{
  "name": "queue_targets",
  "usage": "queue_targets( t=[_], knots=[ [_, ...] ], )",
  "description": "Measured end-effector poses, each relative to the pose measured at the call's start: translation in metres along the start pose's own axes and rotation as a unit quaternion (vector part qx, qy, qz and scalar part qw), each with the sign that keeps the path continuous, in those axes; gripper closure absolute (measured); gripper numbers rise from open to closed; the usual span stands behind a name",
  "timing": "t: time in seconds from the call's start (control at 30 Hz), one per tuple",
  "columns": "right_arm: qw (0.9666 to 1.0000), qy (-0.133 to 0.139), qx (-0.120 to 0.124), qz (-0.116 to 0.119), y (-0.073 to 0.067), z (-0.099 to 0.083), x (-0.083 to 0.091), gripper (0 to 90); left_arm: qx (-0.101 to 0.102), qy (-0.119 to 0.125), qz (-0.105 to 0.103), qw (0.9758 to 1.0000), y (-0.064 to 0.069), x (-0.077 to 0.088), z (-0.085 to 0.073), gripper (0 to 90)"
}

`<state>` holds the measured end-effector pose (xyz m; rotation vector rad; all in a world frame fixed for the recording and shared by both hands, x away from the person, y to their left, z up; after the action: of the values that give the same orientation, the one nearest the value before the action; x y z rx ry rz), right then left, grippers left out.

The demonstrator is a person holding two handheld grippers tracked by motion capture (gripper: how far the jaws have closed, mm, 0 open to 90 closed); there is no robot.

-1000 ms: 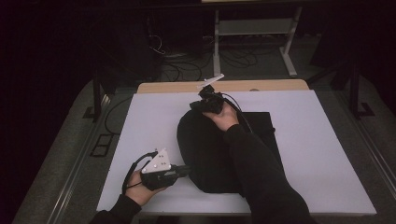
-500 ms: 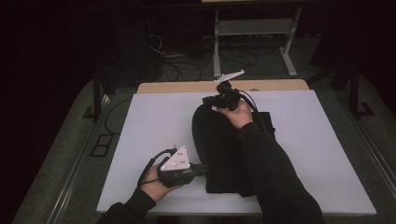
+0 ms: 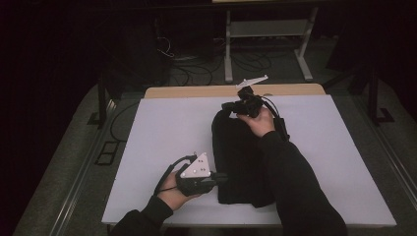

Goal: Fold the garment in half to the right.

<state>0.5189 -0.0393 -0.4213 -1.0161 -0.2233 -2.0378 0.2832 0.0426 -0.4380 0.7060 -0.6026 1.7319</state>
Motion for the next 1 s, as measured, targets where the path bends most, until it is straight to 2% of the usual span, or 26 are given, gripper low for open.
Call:
queue_targets(
  t=[0.13,0.17,0.2,0.27,0.33,0.7,1.0],
  knots=[
    [1.0,0.001,0.0,-0.002,0.002,-0.003,0.001,83.6,-0.003,-0.001,-0.001,1.0,0.001,-0.003,0.002,81.8],
    [1.0,0.001,-0.001,-0.003,0.003,-0.004,0.001,83.6,-0.01,-0.006,-0.001,0.9999,0.0,-0.003,0.001,81.8],
    [1.0,0.001,-0.003,-0.002,0.004,-0.005,0.002,83.6,-0.002,0.0,-0.002,1.0,0.001,-0.006,0.003,81.8],
    [0.9999,0.001,-0.01,-0.001,0.007,-0.008,0.002,83.6,-0.006,-0.004,-0.003,1.0,0.002,-0.008,0.004,81.8],
    [0.9999,0.001,-0.013,-0.001,0.01,-0.01,0.002,83.6,-0.002,-0.001,-0.004,1.0,0.004,-0.01,0.005,81.8],
    [0.9997,0.002,-0.023,-0.011,0.022,-0.02,0.007,83.5,-0.014,-0.009,-0.012,0.9998,0.008,-0.019,0.01,81.8],
    [0.9993,0.005,-0.032,-0.018,0.033,-0.029,0.016,83.6,-0.022,-0.008,-0.02,0.9995,0.012,-0.029,0.022,81.8]
  ],
)
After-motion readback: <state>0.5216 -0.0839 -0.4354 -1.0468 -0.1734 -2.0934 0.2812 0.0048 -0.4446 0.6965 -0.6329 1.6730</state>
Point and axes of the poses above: each handheld gripper's, and its own axes: x roughly backward along the jaws, z roughly out of its top, y roughly to its right, the point moved 9 cm from there along -x, roughly forward along the jaws, and after that the axes turned 13 degrees about -y, right-handed, at the moved point
